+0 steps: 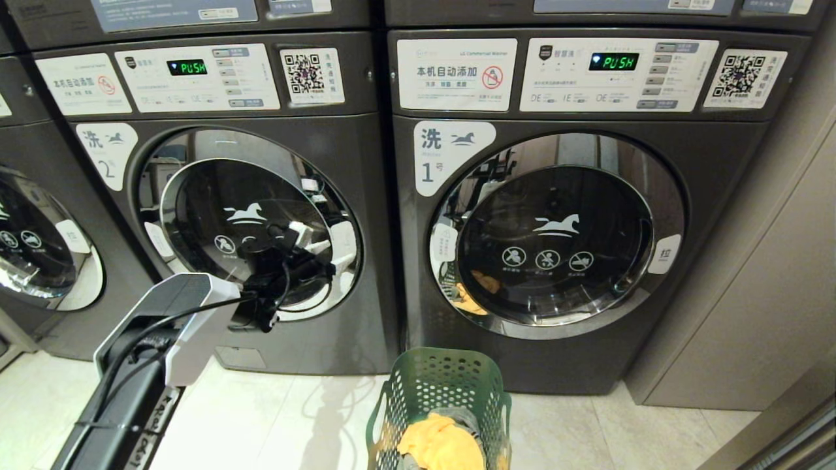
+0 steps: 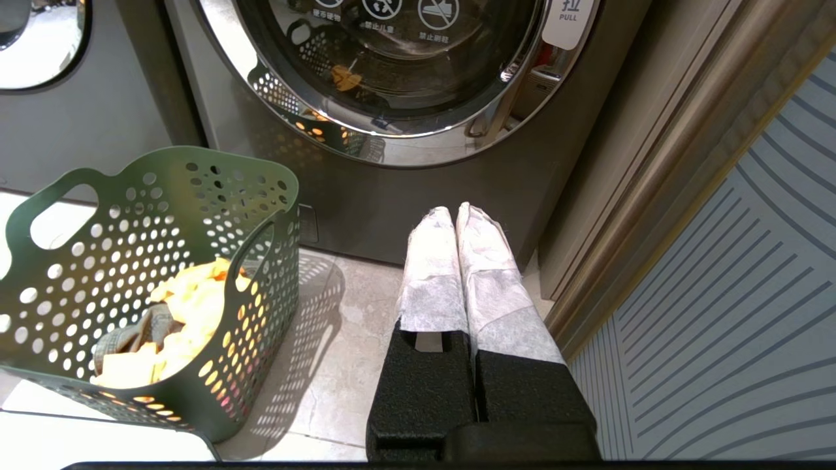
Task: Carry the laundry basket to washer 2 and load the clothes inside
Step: Open the lid of the washing machine
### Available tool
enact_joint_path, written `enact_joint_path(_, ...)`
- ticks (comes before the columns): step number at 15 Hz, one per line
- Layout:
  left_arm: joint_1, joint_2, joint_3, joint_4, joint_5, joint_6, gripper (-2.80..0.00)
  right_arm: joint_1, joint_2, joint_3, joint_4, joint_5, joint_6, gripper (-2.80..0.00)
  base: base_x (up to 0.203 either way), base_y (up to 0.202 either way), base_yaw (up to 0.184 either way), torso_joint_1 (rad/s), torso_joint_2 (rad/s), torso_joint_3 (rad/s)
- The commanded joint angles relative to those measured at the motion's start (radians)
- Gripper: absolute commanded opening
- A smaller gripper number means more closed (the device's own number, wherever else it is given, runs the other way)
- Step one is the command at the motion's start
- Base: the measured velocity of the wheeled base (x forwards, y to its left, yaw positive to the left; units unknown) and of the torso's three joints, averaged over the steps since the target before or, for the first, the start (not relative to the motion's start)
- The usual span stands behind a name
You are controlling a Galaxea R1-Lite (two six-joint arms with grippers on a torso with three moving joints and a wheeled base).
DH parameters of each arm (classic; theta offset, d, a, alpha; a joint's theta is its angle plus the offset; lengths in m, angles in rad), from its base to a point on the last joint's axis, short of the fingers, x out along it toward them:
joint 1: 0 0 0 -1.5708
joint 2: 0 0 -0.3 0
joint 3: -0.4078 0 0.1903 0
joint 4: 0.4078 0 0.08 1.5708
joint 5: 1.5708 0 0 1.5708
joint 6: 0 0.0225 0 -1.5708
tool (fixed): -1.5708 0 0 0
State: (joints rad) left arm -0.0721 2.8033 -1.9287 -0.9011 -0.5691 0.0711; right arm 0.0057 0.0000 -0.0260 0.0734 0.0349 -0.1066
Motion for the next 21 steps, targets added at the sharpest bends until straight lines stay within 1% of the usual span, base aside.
enact_joint_path(1, -0.002, 0.004, -0.001, -0.006, -0.003, 0.001, 0.0, 0.0, 0.002, 0.0, 0.0, 0.001, -0.001, -2.8, 0.0, 0.0, 0.0, 0.0, 0.0, 0.0)
enact_joint_path(16, -0.018, -0.001, -0.001, -0.006, -0.005, -0.007, 0.0, 0.0, 0.002, 0.0, 0.0, 0.0, -0.001, -2.8, 0.0, 0.0, 0.0, 0.0, 0.0, 0.0)
enact_joint_path(17, -0.018, -0.001, -0.001, -0.006, 0.011, -0.005, 0.0, 0.0, 0.002, 0.0, 0.0, 0.0, -0.001, -2.8, 0.0, 0.0, 0.0, 0.0, 0.0, 0.0)
enact_joint_path(19, -0.018, -0.002, -0.001, 0.0, 0.083, -0.007, 0.0, 0.0, 0.002, 0.0, 0.0, 0.0, -0.001, -2.8, 0.0, 0.0, 0.0, 0.0, 0.0, 0.0)
enact_joint_path(21, -0.016, -0.01, 0.0, 0.017, 0.11, -0.01, 0.0, 0.0, 0.0, 0.0, 0.0, 0.0, -0.001, -2.8, 0.0, 0.0, 0.0, 0.0, 0.0, 0.0)
